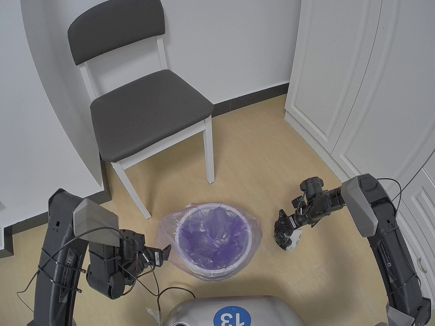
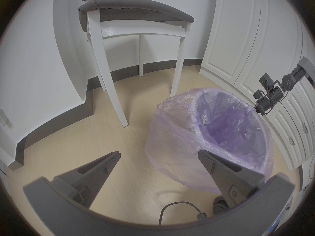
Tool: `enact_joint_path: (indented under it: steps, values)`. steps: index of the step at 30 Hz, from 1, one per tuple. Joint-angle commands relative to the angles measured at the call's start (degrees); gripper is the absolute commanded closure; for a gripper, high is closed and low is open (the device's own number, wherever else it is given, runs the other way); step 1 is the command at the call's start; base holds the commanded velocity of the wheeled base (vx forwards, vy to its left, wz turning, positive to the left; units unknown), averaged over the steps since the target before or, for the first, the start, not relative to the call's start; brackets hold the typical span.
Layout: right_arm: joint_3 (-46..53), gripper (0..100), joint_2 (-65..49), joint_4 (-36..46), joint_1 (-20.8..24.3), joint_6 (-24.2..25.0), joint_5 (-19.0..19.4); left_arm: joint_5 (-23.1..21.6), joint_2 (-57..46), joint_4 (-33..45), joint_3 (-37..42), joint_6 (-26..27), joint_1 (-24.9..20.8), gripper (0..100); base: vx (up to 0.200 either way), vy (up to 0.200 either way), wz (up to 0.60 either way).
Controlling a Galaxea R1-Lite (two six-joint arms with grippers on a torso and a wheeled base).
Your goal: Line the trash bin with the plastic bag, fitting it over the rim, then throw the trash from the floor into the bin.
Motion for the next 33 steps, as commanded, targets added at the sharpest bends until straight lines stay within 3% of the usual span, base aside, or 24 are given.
enact_joint_path:
  steps: [1, 10, 14, 17, 20, 25, 30, 33]
  values:
    - [0.01, 100, 0.18, -0.11, -0.45, 0.31, -0.01, 0.11, 0.04, -1.02, 0.03, 0.02, -0.01, 0, 0.000, 0.000, 0.00]
    - [0.01, 100, -0.35, -2.66, -1.07, 0.40, -0.36, 0.28, 0.04, -1.02, 0.03, -0.07, -0.01, 0, 0.000, 0.000, 0.00]
    - [7.73, 100, -3.42, -16.02, -0.71, 3.13, -0.01, 0.28, 0.04, -1.02, 0.03, -0.24, -0.01, 0, 0.000, 0.000, 0.00]
    - [18.72, 100, -7.64, -32.46, 0.60, 10.33, 0.17, 0.28, -0.05, -1.02, 0.38, -0.42, -0.01, 0, 0.000, 0.000, 0.00]
    - [29.00, 100, -13.62, -43.97, 1.22, 12.35, 1.40, 1.25, 0.04, -1.02, 0.47, -0.33, -0.19, 0, 0.000, 0.000, 0.00]
    - [39.19, 100, -27.33, -44.50, 1.40, 12.18, 7.11, 3.71, 0.04, -1.02, 1.26, -0.15, -0.98, 0, 0.000, 0.000, 0.00]
    - [45.96, 100, -36.64, -45.38, 4.82, 11.21, 7.64, 3.89, 0.04, -1.02, 1.43, -0.59, -1.06, 0, 0.000, 0.000, 0.00]
    - [52.47, 100, -42.01, -48.28, 7.81, 7.87, 7.55, 4.15, 0.12, -1.02, 1.52, -0.77, -1.06, 0, 0.000, 0.000, 0.00]
